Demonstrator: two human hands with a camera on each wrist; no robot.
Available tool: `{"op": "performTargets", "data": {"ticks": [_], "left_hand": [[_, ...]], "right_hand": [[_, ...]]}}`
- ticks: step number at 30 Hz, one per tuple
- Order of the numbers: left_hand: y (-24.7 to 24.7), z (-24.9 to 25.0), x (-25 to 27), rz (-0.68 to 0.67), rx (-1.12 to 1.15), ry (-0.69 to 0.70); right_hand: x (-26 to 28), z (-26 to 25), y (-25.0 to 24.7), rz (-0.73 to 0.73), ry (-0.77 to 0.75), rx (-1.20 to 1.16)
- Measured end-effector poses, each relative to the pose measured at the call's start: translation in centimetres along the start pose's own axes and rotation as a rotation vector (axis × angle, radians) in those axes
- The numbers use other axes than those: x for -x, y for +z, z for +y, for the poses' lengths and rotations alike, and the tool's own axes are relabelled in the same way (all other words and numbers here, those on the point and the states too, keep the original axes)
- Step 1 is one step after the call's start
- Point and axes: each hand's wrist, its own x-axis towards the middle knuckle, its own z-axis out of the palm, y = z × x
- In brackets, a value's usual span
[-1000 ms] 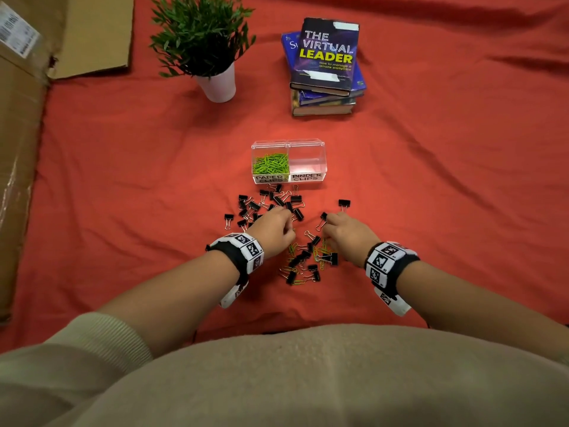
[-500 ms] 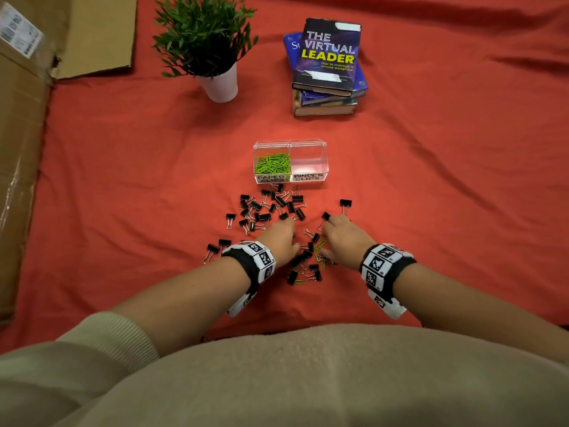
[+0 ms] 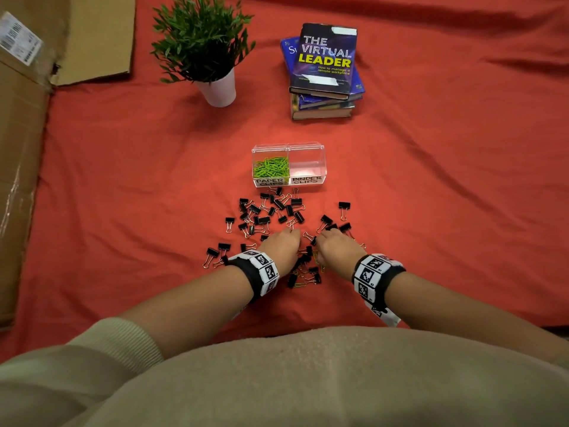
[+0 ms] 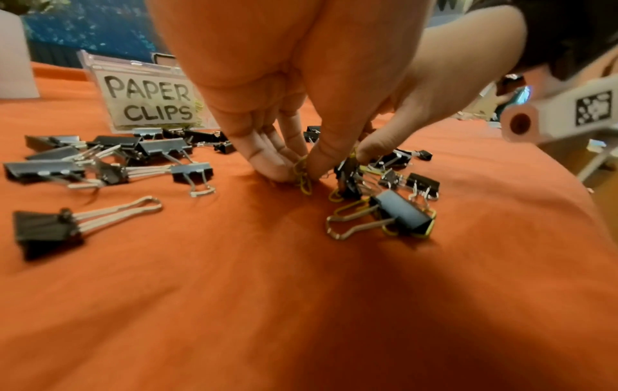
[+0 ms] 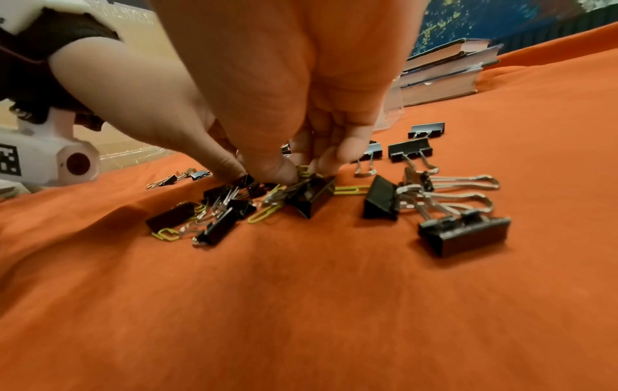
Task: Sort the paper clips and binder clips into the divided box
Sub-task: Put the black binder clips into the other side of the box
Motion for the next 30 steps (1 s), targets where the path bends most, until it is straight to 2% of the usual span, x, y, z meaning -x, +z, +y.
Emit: {"op": "performTargets", "data": {"ticks": [3,6,9,13,16,18,19,23,26,28,30], "left_hand": [[0.1,0.0,0.0,-0.009,-0.043,0.023],[-0.4,-0.2,-0.1,-0.029,0.016,0.01],[-1.0,-1.0,-0.3,-0.049,0.196,-0.024],[-2.5,-1.9,-0.6,-0.007,0.47,-0.108],[-4.0,-2.6,-1.4,-0.058,0.665,-0.187],[-4.6,-3.1,-1.9,-0.098,0.716,-0.204],[-4.9,-3.3,-2.1,-0.106,0.737,-0.21],[-5.4,-3.3,-2.6,-0.139,0.82,-0.243],[-5.2,-2.2,-2.4,-0.147,0.659,-0.174],[-4.5,-1.4,-2.1,-0.159,0.486,-0.064],[-3.8,-0.7,-1.8,-0.184,0.312,0.064]], "right_hand": [[-0.2,0.5,-1.1,-0.018,0.073,-0.214],[-0.2,2.3,-1.7,0.055,0.15,-0.627],[0.0,4.2,-3.3,0.007,0.236,-1.012],[0.4,5.6,-5.0,-0.064,0.302,-1.427],[0.8,5.9,-5.1,-0.102,0.369,-1.578],[0.8,5.8,-4.9,-0.102,0.392,-1.52],[0.9,5.5,-4.8,-0.099,0.378,-1.402],[1.5,4.4,-3.2,-0.15,0.159,-0.658],[1.9,3.7,-1.6,-0.167,-0.01,-0.221],[1.7,3.8,-1.2,-0.107,-0.032,-0.177],[1.1,4.1,-1.4,-0.023,0.035,-0.251]]}}
